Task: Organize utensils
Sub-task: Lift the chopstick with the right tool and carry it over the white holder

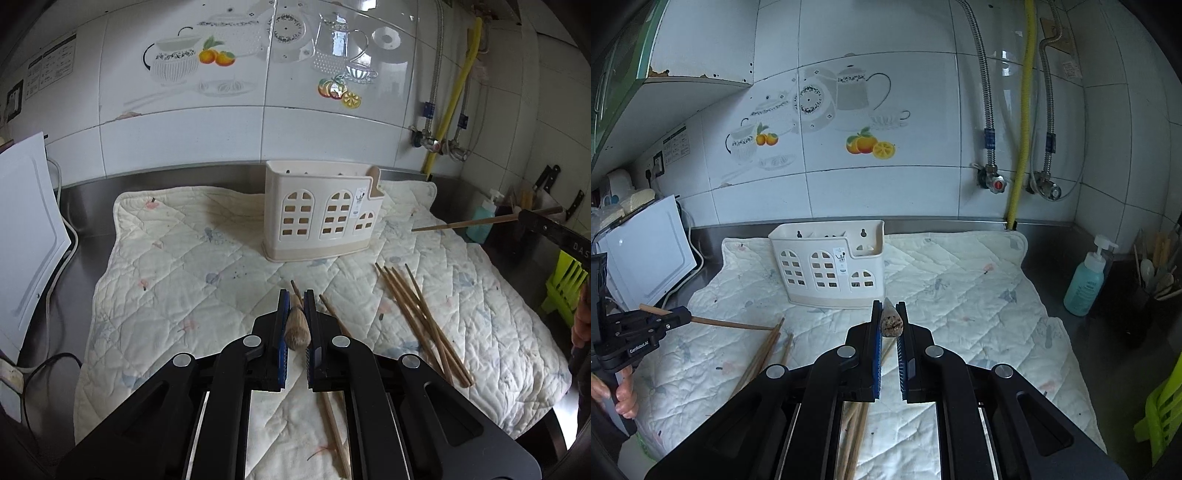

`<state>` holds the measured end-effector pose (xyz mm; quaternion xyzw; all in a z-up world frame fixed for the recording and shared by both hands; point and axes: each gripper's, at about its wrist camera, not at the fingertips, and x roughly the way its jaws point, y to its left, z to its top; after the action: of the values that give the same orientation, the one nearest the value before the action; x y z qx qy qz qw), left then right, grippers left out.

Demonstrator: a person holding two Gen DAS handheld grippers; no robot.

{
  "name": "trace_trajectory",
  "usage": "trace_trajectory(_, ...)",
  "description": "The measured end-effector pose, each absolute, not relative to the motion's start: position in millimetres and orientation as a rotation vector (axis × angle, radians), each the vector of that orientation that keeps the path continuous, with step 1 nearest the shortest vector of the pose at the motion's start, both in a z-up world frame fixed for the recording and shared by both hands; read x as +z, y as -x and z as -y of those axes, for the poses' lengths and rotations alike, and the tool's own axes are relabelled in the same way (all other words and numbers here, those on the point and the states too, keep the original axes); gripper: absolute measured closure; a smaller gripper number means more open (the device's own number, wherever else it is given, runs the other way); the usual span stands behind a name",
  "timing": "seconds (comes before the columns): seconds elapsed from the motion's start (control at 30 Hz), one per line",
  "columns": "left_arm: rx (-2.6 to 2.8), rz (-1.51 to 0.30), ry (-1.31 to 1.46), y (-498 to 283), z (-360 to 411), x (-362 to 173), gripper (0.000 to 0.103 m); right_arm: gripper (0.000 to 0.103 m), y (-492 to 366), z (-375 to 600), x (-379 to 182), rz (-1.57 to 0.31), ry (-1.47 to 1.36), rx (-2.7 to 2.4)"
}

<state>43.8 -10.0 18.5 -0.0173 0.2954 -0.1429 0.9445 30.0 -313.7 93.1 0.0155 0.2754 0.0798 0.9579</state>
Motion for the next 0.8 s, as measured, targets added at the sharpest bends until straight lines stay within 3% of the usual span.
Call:
trace_trajectory(0.43,-0.330,-0.456,-0.021,-74.0,27.9,104.0,0.097,0.096,-85.6,310.9,150.5,-0.600,0.000,0.292)
trace_trajectory(0.8,-0.306,-0.358,-0.031,-126.7,41.0,159.9,0.098,0.096,-152.5,285.6,161.2,-0.684,0.117,0.297)
